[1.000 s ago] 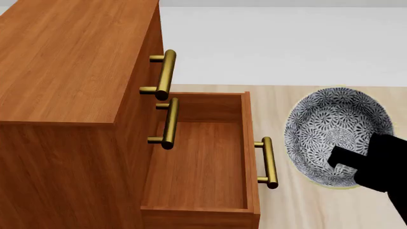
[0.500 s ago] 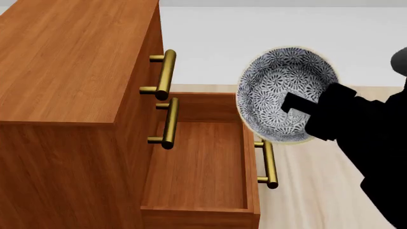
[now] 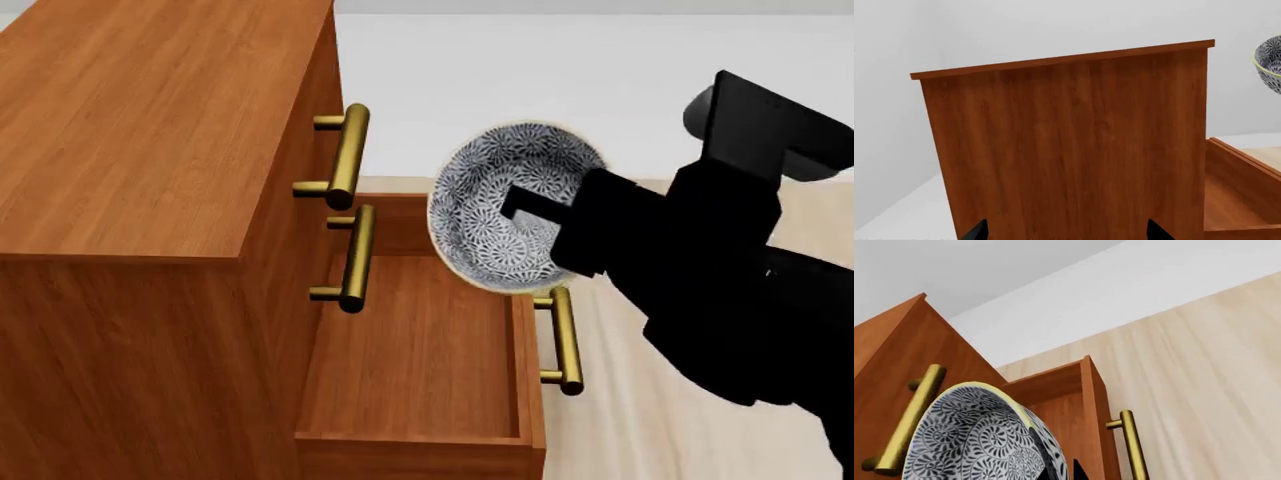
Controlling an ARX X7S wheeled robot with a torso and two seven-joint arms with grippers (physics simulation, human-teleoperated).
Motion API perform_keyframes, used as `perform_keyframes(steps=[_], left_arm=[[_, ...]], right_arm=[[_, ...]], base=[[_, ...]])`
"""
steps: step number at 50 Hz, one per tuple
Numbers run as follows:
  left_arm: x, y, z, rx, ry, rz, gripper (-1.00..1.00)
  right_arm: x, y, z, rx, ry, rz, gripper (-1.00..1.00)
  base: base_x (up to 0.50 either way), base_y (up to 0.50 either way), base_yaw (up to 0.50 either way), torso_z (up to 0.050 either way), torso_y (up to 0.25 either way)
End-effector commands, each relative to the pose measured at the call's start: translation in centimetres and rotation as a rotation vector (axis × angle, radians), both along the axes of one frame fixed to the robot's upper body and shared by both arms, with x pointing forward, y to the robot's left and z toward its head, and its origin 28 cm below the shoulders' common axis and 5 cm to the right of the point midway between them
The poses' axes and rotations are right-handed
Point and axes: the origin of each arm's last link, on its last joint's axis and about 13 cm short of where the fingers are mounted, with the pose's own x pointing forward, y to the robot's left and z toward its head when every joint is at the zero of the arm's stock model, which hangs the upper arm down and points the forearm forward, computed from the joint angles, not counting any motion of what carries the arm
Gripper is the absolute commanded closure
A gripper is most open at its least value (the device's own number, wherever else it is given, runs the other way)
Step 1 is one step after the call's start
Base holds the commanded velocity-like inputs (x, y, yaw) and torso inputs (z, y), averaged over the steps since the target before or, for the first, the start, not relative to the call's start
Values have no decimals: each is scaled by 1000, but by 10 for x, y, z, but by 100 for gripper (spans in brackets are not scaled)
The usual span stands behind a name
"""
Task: Put the bowl in the bottom drawer of the cabinet.
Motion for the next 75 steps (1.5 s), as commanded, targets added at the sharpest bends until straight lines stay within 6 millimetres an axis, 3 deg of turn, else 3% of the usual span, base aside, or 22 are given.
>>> perform_keyframes(steps=[1,25,52,75], left_arm=[[1,0,-1,-4,2,3,-100],[2,2,1,-3,1,14,-100],[1,2,0,-6,3,20,-100],[2,3,0,-6,6,24,-100]], right_arm=[[22,11,-6,-11,37,18,100],[70,25,-33,-66,116,43,100],[90,39,-63,-106,173,67,100],[91,49,-83,-130,208,93,100]], base=[[0,0,0,0,0],[0,0,0,0,0],[0,0,0,0,0],[0,0,0,0,0]])
